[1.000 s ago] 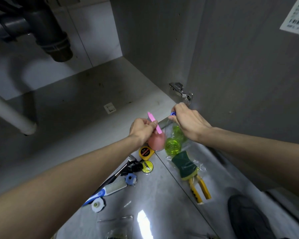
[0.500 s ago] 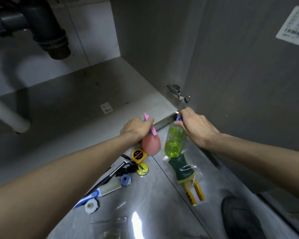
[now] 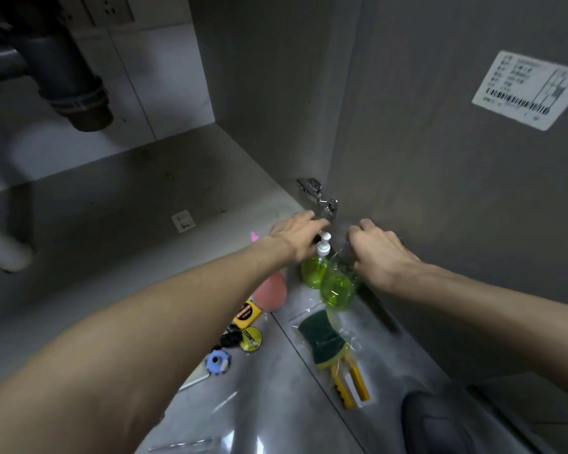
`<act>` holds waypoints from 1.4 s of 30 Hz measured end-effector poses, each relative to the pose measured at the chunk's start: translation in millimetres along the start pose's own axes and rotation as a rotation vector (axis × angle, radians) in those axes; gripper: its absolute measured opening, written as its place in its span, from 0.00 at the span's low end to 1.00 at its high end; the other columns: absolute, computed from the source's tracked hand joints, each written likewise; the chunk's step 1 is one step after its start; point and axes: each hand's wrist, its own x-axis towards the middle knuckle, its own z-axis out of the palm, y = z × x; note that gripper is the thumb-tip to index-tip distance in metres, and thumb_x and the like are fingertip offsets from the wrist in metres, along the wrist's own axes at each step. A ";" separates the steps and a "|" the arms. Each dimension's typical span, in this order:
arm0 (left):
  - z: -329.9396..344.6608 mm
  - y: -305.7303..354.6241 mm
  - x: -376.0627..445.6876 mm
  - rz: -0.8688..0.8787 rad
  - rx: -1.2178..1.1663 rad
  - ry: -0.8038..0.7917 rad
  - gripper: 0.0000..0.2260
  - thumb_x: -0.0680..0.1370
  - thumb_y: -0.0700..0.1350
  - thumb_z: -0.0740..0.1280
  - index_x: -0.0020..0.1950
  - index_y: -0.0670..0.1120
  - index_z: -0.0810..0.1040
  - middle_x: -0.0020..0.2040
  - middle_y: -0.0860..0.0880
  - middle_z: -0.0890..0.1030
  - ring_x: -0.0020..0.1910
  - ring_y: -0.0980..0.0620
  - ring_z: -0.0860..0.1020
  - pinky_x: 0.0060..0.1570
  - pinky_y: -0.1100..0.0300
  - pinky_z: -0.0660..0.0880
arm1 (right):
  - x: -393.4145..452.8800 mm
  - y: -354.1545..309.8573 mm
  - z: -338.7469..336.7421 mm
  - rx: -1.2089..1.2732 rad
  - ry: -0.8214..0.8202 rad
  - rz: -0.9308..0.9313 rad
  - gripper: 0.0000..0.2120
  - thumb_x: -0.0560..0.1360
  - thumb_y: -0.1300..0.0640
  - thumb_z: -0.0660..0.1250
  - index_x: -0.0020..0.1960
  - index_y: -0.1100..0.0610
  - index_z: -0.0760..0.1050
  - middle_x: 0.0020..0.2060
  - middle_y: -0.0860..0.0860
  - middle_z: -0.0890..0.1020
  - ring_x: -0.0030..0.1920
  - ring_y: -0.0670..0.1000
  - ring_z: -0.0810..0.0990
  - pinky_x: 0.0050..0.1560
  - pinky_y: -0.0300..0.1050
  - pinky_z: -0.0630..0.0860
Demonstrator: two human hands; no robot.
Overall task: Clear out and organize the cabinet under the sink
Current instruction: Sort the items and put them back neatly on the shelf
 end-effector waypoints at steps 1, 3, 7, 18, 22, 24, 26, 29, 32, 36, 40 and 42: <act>0.6 3.4 4.9 0.009 0.005 -0.009 0.21 0.78 0.50 0.66 0.71 0.53 0.70 0.63 0.45 0.72 0.64 0.40 0.73 0.56 0.49 0.72 | -1.2 1.9 1.2 0.002 -0.008 -0.005 0.14 0.75 0.64 0.62 0.61 0.61 0.70 0.60 0.59 0.70 0.58 0.69 0.76 0.50 0.53 0.70; 3.5 9.4 12.4 0.009 -0.009 -0.026 0.18 0.78 0.51 0.67 0.68 0.52 0.73 0.61 0.45 0.72 0.63 0.41 0.75 0.56 0.50 0.72 | -3.4 5.1 3.3 0.006 -0.017 -0.010 0.13 0.76 0.63 0.62 0.60 0.60 0.70 0.59 0.59 0.69 0.58 0.69 0.77 0.51 0.54 0.72; 6.6 14.3 15.6 0.006 -0.100 0.021 0.08 0.78 0.44 0.67 0.57 0.47 0.79 0.56 0.43 0.79 0.58 0.39 0.77 0.53 0.53 0.74 | -4.6 7.7 3.0 0.016 -0.015 -0.021 0.13 0.74 0.63 0.63 0.58 0.60 0.71 0.57 0.58 0.70 0.56 0.68 0.77 0.53 0.55 0.73; 0.0 -35.9 -18.8 0.056 -0.044 0.006 0.10 0.77 0.40 0.67 0.57 0.47 0.81 0.53 0.46 0.82 0.53 0.45 0.80 0.48 0.57 0.75 | 26.6 -8.9 10.9 0.115 0.079 -0.006 0.08 0.78 0.61 0.62 0.56 0.60 0.73 0.57 0.59 0.71 0.56 0.69 0.76 0.53 0.55 0.73; 2.5 -40.2 -20.0 0.063 -0.036 0.052 0.09 0.78 0.40 0.65 0.57 0.46 0.81 0.55 0.45 0.82 0.54 0.43 0.79 0.52 0.52 0.76 | 38.0 -18.0 14.6 0.135 0.111 0.007 0.07 0.78 0.59 0.65 0.55 0.60 0.75 0.58 0.60 0.72 0.56 0.68 0.77 0.52 0.55 0.73; 3.0 -38.9 -20.6 0.051 -0.031 0.066 0.09 0.78 0.40 0.66 0.57 0.45 0.80 0.55 0.46 0.82 0.54 0.43 0.79 0.52 0.51 0.76 | 42.3 -21.3 14.9 0.115 0.103 0.010 0.09 0.78 0.60 0.65 0.57 0.61 0.75 0.59 0.60 0.71 0.56 0.68 0.78 0.51 0.54 0.74; 3.8 -40.4 -22.1 0.045 -0.029 0.072 0.11 0.76 0.40 0.67 0.59 0.45 0.80 0.56 0.46 0.82 0.55 0.44 0.80 0.53 0.52 0.77 | 45.2 -23.7 16.4 0.072 0.089 0.005 0.11 0.78 0.60 0.65 0.59 0.63 0.74 0.60 0.61 0.71 0.56 0.68 0.78 0.50 0.54 0.74; 3.8 -47.1 -27.0 0.036 -0.068 0.029 0.12 0.77 0.40 0.67 0.61 0.45 0.79 0.57 0.47 0.82 0.55 0.46 0.80 0.53 0.54 0.78 | 45.8 -26.0 24.7 0.020 0.070 -0.004 0.13 0.77 0.61 0.64 0.61 0.64 0.73 0.61 0.61 0.71 0.56 0.67 0.79 0.51 0.55 0.75; 0.8 -47.2 -31.2 0.002 -0.040 -0.050 0.11 0.76 0.40 0.66 0.58 0.43 0.79 0.52 0.44 0.82 0.51 0.44 0.81 0.50 0.51 0.79 | 46.1 -26.1 30.9 0.045 0.095 0.017 0.14 0.78 0.60 0.63 0.62 0.64 0.72 0.61 0.60 0.71 0.56 0.68 0.79 0.51 0.57 0.75; -5.6 -44.2 -40.9 0.040 -0.006 -0.067 0.09 0.77 0.40 0.64 0.56 0.42 0.77 0.52 0.44 0.81 0.49 0.43 0.80 0.50 0.49 0.78 | 45.6 -21.5 33.6 0.065 0.052 0.042 0.14 0.79 0.56 0.63 0.61 0.62 0.73 0.60 0.59 0.72 0.59 0.67 0.77 0.54 0.55 0.75; -10.4 -44.5 -50.4 0.050 0.040 -0.121 0.12 0.73 0.37 0.66 0.56 0.41 0.77 0.53 0.42 0.80 0.50 0.41 0.79 0.51 0.48 0.77 | 42.0 -15.5 32.6 0.094 0.038 0.027 0.07 0.77 0.58 0.65 0.53 0.59 0.77 0.56 0.58 0.77 0.57 0.64 0.78 0.53 0.51 0.75; -10.1 -44.3 -50.9 0.038 0.057 -0.125 0.11 0.71 0.36 0.66 0.53 0.42 0.77 0.51 0.42 0.81 0.48 0.40 0.79 0.49 0.48 0.78 | 41.9 -16.8 28.1 0.085 0.081 0.006 0.05 0.76 0.57 0.66 0.48 0.58 0.77 0.54 0.58 0.77 0.54 0.64 0.78 0.50 0.51 0.75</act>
